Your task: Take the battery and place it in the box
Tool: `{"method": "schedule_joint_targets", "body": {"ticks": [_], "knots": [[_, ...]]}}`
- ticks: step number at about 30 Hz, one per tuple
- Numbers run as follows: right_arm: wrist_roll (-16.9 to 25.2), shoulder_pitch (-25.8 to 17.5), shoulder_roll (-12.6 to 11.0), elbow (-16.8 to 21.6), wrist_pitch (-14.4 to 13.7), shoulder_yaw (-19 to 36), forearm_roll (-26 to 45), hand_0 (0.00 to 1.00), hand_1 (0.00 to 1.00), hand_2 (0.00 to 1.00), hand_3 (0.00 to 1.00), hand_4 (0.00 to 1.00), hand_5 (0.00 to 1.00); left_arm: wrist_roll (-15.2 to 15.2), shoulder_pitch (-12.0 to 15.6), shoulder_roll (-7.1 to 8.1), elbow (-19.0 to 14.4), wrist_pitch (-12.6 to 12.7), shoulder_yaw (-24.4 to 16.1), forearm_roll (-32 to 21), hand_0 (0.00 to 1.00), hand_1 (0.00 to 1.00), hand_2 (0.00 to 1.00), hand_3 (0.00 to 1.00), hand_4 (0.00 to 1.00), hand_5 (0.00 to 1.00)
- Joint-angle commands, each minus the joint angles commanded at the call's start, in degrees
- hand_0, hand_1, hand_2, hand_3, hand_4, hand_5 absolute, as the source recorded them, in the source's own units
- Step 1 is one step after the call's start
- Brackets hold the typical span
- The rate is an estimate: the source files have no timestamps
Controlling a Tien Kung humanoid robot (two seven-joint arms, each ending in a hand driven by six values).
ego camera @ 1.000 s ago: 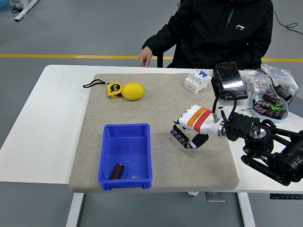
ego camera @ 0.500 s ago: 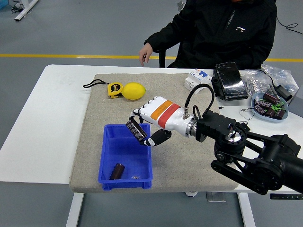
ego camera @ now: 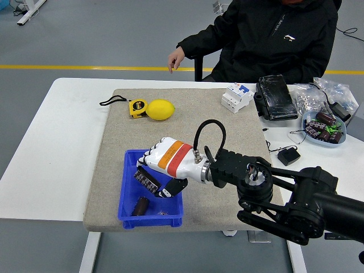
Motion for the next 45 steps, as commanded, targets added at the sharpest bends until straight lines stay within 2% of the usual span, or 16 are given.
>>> {"method": "schedule_joint_targets", "body": {"ticks": [9,12,18,19,22,27,30,31,36,37,42,43,45], "knots": [[0.40,-0.12,-0.19,-0.73,0.09,0.88,0.37,0.649,0.731,0.860,0.930,0.998,0.424,0.16,0.04,0.02,-0.05,-0.01,-0.07,0.20,0.847,0.824,0.840,0.654,0.724,0.674],[0.49,-1.04,-0.81,-0.91,-0.94,2.52,0.66,0.644,0.725,0.849,0.908,0.998,0.426,0.21,0.04,0.00,-0.06,0.02,-0.09,0.30,0.847,0.825,0.839,0.654,0.724,0.675],[1.28,-6.16,-5.92,-1.37,-5.89,9.06,8.25,0.644,0.725,0.849,0.908,0.998,0.426,0.03,0.07,0.14,-0.10,0.53,1.16,-1.11,0.847,0.825,0.839,0.654,0.724,0.675],[1.75,-7.35,-6.94,-1.70,-6.88,10.41,10.32,0.731,0.755,0.855,0.882,0.998,0.421,-0.04,0.11,0.09,-0.08,0.87,1.31,-1.33,0.848,0.822,0.838,0.650,0.726,0.678],[3.77,-10.99,-9.55,-2.28,-9.78,14.52,17.64,0.731,0.755,0.855,0.882,0.998,0.421,-0.18,0.22,-0.07,-0.02,1.53,1.38,-1.45,0.848,0.822,0.838,0.650,0.726,0.678],[8.16,-16.70,-12.68,-0.57,-11.72,19.94,29.56,0.770,0.769,0.839,0.834,0.998,0.424,-0.19,0.49,-0.38,0.02,1.81,0.63,-0.79,0.842,0.820,0.833,0.647,0.727,0.679],[10.18,-20.78,-14.21,1.71,-11.89,23.31,36.63,0.770,0.769,0.839,0.834,0.998,0.424,-0.14,0.62,-0.56,0.02,1.79,-0.02,-0.20,0.842,0.820,0.833,0.647,0.727,0.679],[10.48,-22.29,-14.74,2.49,-12.04,24.44,39.24,0.641,0.677,0.751,0.780,0.987,0.300,-0.16,0.70,-0.66,0.02,1.82,-0.38,-0.04,0.838,0.817,0.830,0.645,0.725,0.678],[9.51,-27.92,-17.52,6.46,-8.34,26.81,51.16,0.641,0.677,0.751,0.780,0.987,0.300,-0.28,0.79,-1.04,0.02,2.03,-0.56,-0.71,0.838,0.817,0.830,0.645,0.725,0.678],[9.01,-29.06,-17.73,7.13,-7.29,27.14,53.76,0.645,0.691,0.772,0.808,0.994,0.138,-0.25,0.73,-1.11,0.02,2.03,-0.52,-0.71,0.835,0.809,0.824,0.642,0.725,0.678],[7.18,-33.79,-16.54,8.77,-4.17,29.82,64.41,0.645,0.691,0.772,0.808,0.994,0.138,-0.09,0.53,-1.31,0.02,2.04,-0.57,-0.14,0.835,0.809,0.824,0.642,0.725,0.678],[7.15,-34.95,-15.94,8.85,-4.33,30.80,64.03,0.672,0.700,0.759,0.777,0.998,0.127,-0.10,0.49,-1.33,0.02,2.04,-0.50,-0.06,0.829,0.803,0.812,0.638,0.723,0.674],[7.21,-36.91,-14.94,8.82,-5.08,32.55,62.09,0.672,0.700,0.759,0.777,0.998,0.127,-0.14,0.42,-1.42,0.02,2.11,-0.45,-0.08,0.829,0.803,0.812,0.638,0.723,0.674]]}}
